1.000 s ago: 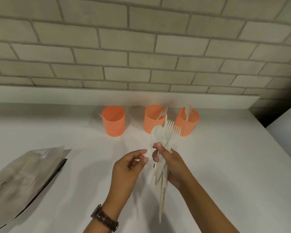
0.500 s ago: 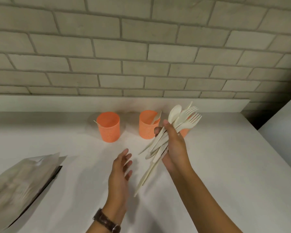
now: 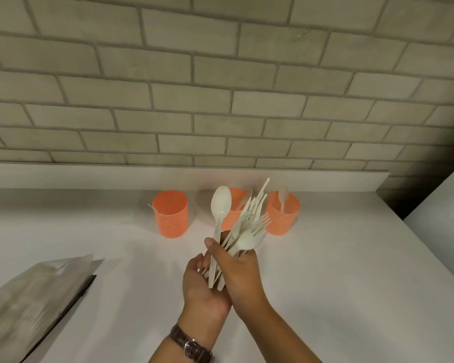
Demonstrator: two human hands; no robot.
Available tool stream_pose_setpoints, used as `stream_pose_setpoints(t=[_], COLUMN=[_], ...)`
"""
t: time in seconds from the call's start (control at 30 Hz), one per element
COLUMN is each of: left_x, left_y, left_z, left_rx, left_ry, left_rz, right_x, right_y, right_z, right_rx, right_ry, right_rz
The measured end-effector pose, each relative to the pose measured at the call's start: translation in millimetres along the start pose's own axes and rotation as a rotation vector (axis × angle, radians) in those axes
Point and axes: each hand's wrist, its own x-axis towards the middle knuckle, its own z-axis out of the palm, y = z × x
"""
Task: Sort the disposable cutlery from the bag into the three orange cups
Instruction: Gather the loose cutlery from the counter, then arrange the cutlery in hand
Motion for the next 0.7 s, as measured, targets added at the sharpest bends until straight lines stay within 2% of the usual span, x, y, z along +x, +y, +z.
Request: stream_pose_setpoints(t=[0.1,0.27,0.43,0.6,0.7], left_x=[-4,-18,-38,-45,-44], left_y=[-4,7,26,31,34], left_z=[-4,-14,-5,12,14], left_rx=[0.353,0.813,1.109,1.366,1.437], left_ry=[0.074,0.088,0.030,-0.057,-0.136], left_rz=[0.060,0.333,0.608,0.650,0.592], right_x=[6,13,6,-4,-9], right_y=[-3,-10,-6,-3,-4], right_z=[-11,-30,-41,-42,-42], right_rx=[-0.080,-0.056,0.035,0.074,0.020], right_ry=[0.019,-0.004,-0.191,-0.410,-0.454], right_rz=[-0.042,0.008,0.185,0.254,0.224])
